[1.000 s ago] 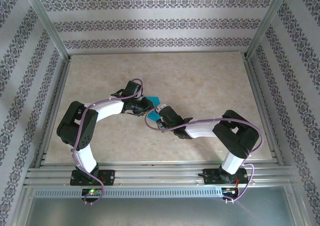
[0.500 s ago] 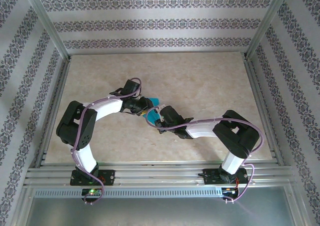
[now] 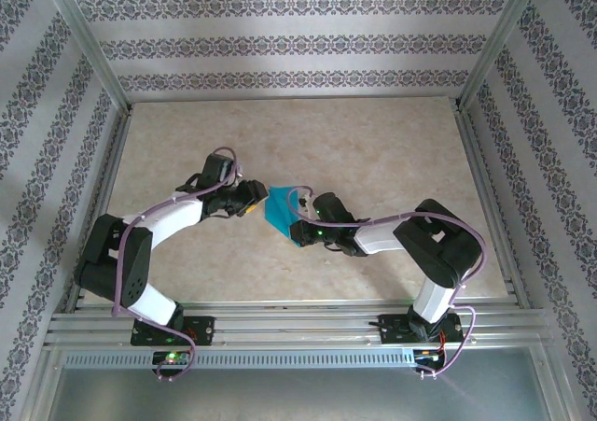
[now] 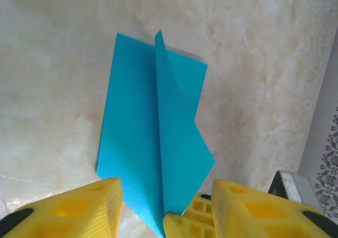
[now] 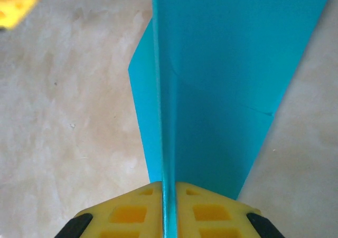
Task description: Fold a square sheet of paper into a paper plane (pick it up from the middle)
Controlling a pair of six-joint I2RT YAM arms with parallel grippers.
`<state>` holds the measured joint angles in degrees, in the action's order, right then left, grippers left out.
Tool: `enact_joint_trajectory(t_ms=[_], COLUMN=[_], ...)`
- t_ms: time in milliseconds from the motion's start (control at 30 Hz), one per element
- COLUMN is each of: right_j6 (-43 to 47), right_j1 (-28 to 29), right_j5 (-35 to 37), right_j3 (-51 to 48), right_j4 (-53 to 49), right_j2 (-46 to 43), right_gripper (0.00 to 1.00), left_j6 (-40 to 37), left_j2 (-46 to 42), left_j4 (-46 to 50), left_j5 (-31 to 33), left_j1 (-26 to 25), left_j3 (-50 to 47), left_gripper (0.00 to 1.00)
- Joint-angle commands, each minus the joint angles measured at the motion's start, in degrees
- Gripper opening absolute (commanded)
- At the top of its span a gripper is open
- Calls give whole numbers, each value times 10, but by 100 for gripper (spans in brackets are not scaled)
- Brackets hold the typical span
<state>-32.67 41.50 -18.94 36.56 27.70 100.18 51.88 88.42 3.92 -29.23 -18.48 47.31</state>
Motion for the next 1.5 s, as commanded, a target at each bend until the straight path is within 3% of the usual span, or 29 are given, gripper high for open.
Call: enact_joint_trajectory(t_ms=[0, 567, 1467], right_j6=[-47, -92, -108], right_j1=[-13, -52, -67], right_j5=[-66, -125, -124], right_j3=[-15, -45, -47], right_j4=[61, 130, 126], right_j2=[16, 36, 48], right_gripper=[15, 16, 15], left_j6=[18, 13, 16], left_j2=[8, 119, 127], left_j4=[-79, -145, -213], left_j5=[-36, -60, -86], left_j1=[-14, -56, -66], left_j3=[-28, -2, -30], left_gripper=[44, 25, 31])
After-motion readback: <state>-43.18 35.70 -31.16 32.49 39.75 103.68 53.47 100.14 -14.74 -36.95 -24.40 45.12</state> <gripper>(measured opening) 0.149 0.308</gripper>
